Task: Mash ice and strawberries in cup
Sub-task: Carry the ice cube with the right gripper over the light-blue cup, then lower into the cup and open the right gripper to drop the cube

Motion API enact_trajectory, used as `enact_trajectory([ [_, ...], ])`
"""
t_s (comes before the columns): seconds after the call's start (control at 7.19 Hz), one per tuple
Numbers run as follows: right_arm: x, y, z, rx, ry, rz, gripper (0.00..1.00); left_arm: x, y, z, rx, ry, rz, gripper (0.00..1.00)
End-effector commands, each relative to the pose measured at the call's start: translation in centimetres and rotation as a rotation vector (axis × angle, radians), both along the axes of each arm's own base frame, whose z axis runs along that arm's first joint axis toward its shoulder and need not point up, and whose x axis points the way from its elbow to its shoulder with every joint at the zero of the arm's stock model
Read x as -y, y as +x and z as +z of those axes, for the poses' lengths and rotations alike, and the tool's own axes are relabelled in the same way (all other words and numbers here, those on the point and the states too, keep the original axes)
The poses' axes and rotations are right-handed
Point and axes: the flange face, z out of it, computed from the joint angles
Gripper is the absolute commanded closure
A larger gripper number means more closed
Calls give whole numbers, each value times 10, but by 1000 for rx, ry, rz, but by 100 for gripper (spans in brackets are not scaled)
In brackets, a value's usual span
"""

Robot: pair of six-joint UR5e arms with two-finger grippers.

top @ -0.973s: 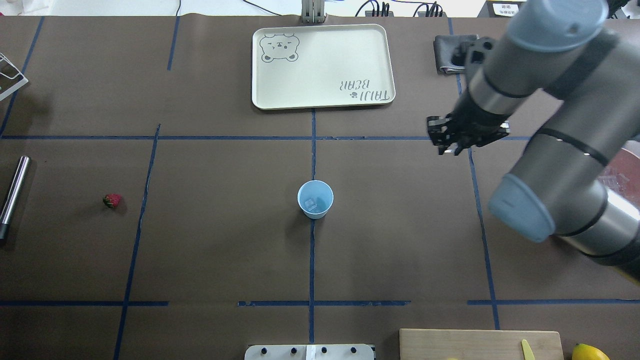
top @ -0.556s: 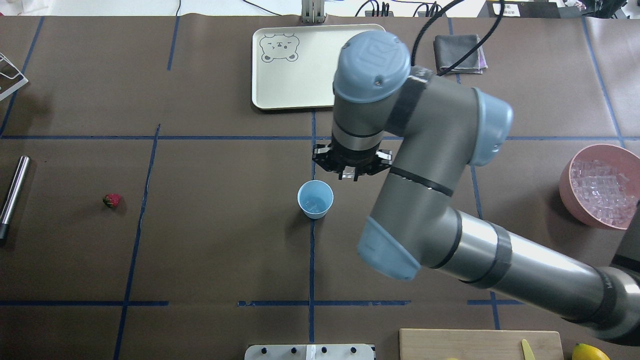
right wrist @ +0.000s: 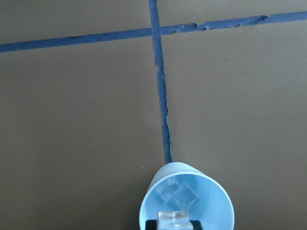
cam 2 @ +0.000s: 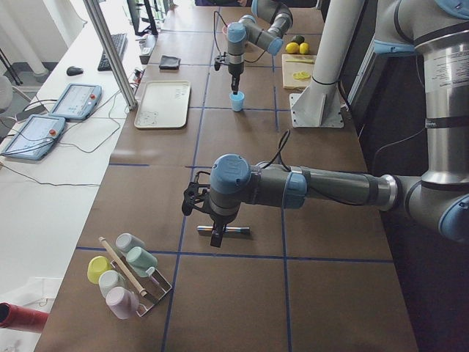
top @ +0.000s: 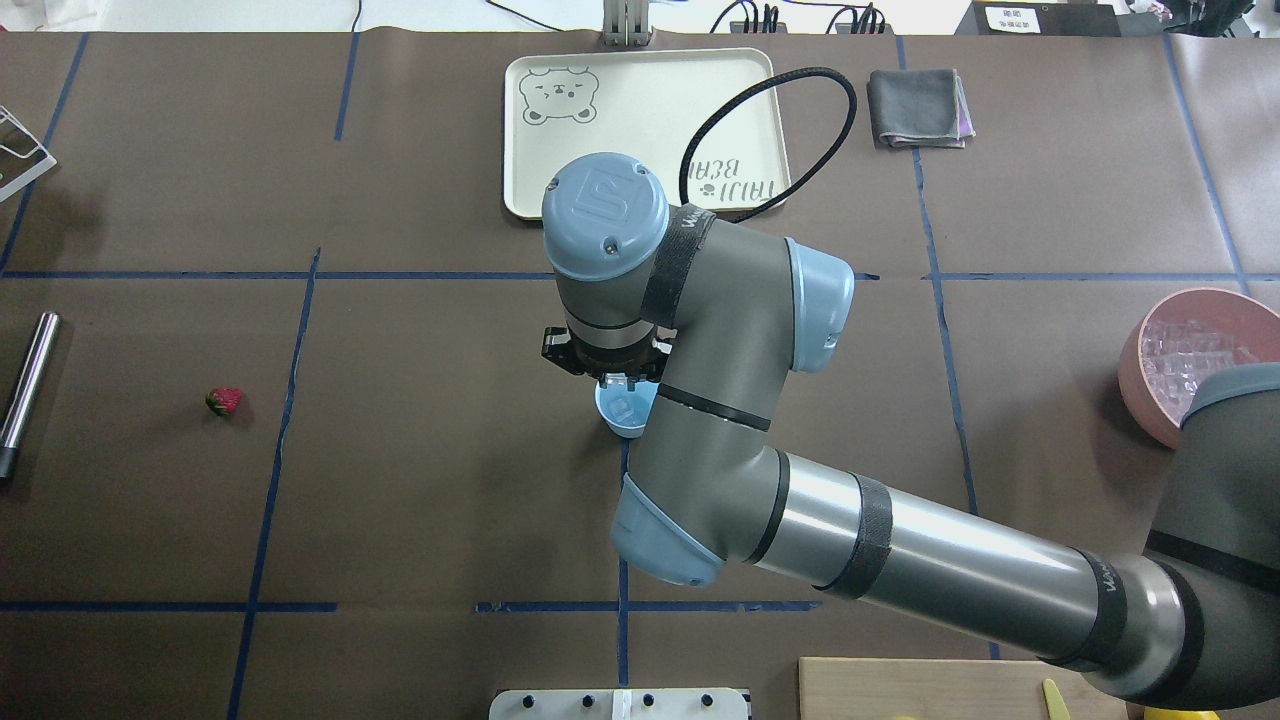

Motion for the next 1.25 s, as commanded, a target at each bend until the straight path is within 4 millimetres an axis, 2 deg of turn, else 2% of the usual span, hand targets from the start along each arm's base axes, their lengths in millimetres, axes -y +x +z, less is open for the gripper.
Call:
enact_trajectory([
  [0.0,-2,-4,4,-10,-6,-3,97,0,0,0,0,0,0,0],
  [0.14,-3,-5,8,-16,-10,-5,96,0,0,0,0,-1,-1,0],
  [0.28,-2,-3,9,-35,-20,-3,91,0,0,1,0,-3,-1,0],
  [0.42,-3,-2,11,-49,-27,-3,78,0,0,0,0,-1,-1,0],
  [1.11,-4,0,9,-44,-30,-7,35,1,0,0,0,-3,-1,0],
])
